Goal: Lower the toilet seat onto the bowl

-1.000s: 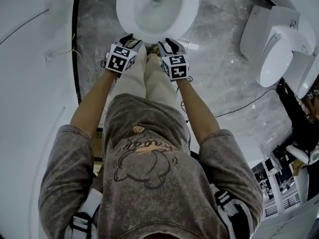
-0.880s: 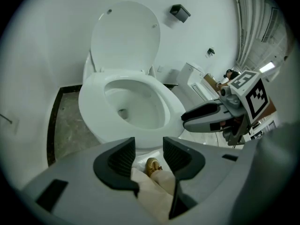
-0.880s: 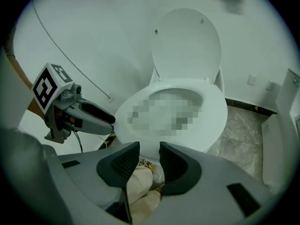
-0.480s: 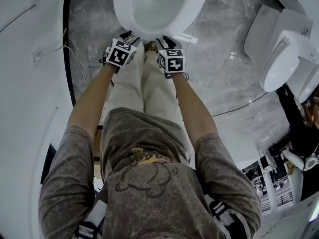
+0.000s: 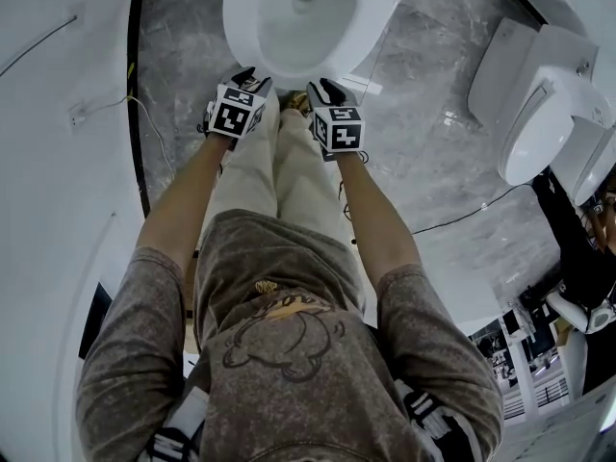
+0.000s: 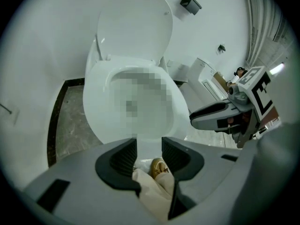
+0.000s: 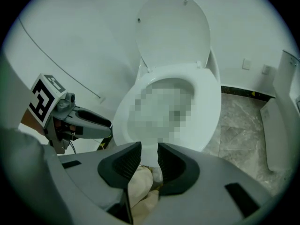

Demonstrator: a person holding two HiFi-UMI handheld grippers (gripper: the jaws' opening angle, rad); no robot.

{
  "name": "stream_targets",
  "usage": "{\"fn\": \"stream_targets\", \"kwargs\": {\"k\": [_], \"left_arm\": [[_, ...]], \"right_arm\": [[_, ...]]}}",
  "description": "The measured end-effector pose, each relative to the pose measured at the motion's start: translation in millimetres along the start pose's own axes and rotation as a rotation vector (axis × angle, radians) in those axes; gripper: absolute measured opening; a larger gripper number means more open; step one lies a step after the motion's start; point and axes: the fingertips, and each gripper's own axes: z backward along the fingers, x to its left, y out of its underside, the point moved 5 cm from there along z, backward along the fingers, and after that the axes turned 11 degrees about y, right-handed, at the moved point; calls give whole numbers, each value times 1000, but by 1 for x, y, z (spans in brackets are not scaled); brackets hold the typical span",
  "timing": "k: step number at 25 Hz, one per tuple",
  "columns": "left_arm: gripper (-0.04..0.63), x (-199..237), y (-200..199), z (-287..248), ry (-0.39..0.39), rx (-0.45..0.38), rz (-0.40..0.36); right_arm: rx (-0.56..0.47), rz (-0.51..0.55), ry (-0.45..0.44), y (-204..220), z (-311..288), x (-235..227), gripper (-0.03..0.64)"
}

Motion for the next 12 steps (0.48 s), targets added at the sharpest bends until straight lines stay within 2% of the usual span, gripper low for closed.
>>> {"fn": "stream_targets", "kwargs": {"k": [5, 9, 12], "left_arm": [[170, -29, -54, 53, 3, -100, -35], [170, -57, -115, 110, 41, -227, -63], [170, -80, -157, 160, 67, -323, -114]], "right_arm": [[-102, -3, 16, -55, 58, -4, 127], [-243, 37, 14, -115, 120, 7, 127], [-350, 47, 20, -157, 171, 14, 127]]}}
